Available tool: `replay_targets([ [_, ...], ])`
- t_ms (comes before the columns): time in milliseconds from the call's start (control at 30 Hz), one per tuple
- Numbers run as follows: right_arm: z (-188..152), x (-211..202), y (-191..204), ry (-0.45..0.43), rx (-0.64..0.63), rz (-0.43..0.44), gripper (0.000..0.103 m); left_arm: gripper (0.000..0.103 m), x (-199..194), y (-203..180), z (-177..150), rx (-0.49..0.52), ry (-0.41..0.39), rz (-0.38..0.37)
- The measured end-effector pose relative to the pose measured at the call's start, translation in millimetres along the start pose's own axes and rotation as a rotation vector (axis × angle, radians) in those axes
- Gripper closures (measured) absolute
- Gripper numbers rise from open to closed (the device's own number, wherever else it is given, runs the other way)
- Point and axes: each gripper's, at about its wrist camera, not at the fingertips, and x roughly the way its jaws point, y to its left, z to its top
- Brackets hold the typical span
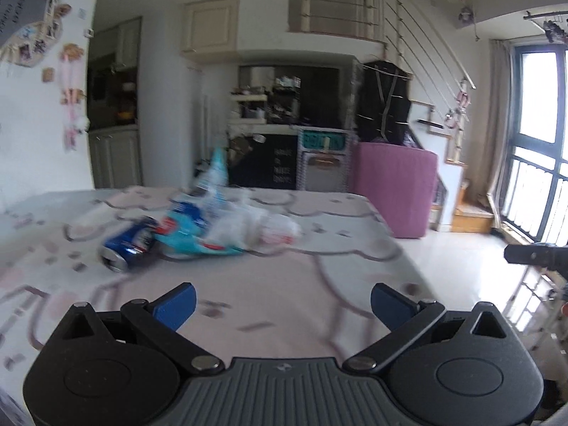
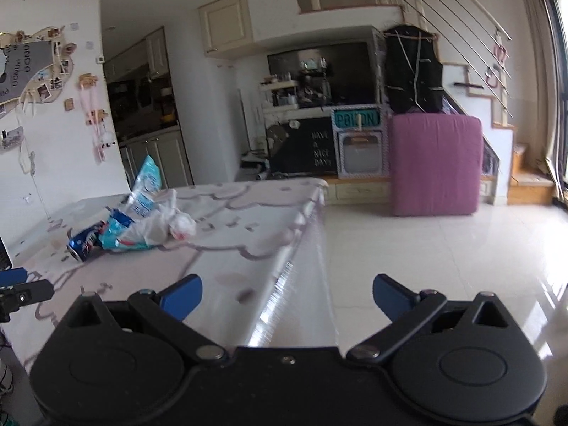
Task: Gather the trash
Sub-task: 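Move both tools toward the blue can and white plastic bag, then grasp the crushed blue can with the left tool while the right tool grasps the white plastic bag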
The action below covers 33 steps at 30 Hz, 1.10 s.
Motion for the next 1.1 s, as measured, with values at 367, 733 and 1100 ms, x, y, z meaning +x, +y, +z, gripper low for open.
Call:
replay_targets([
  [367,16,75,62,0.039,-0.034,0.099,0.0,0.0,46,112,2,0.114,-0.048,0.095],
  [733,27,160,100,0.078,-0.085,0.159,0.014,0.008,137,176,1,0.204,0.04,0.096],
  [1100,42,256,123,0.075,-0.109,0.227,0.023,0.008,191,229,6,-0.062,0.1,0.032],
])
